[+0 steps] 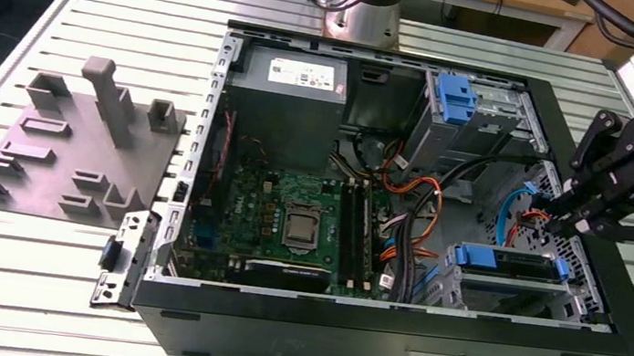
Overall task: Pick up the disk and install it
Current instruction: 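Insert the first disk wire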
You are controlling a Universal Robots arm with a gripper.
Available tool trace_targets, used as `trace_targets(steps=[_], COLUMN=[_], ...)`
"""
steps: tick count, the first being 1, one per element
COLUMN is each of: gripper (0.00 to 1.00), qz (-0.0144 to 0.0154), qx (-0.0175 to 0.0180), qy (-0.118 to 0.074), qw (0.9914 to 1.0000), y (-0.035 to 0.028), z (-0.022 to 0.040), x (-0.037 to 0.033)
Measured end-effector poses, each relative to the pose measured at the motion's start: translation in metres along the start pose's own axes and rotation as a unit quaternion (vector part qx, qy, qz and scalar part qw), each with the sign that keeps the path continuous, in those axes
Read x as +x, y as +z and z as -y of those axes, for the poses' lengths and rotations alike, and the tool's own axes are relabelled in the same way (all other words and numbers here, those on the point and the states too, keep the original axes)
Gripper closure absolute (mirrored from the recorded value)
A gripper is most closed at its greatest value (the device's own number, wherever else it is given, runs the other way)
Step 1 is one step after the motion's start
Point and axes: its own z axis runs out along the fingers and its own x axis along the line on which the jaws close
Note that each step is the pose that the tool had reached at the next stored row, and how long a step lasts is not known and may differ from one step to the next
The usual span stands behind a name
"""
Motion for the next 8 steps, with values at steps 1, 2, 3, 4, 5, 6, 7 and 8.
trace_targets(steps=[1, 2, 3, 4, 5, 6, 7, 8], gripper=[0.69, 0.69, 0.69, 0.69, 0.69, 0.69, 0.69, 0.69], qz=[0.0002, 0.0002, 0.0004, 0.0004, 0.0005, 0.0006, 0.0008, 0.0012], qx=[-0.0013, -0.0023, -0.0032, -0.004, -0.0043, -0.0046, -0.0049, -0.005], qy=[0.0, 0.0, 0.0, 0.0, 0.0, 0.0, 0.0, 0.0], qw=[1.0, 1.0, 0.99999, 0.99999, 0.99999, 0.99999, 0.99999, 0.99999], y=[0.0005, 0.0009, 0.0014, 0.0021, 0.0028, 0.0035, 0.0041, 0.0046], z=[0.001, 0.0019, 0.0029, 0.0038, 0.0044, 0.0049, 0.0053, 0.0056], x=[0.0, -0.0001, -0.0001, -0.0001, -0.0001, -0.0001, -0.0001, -0.0001])
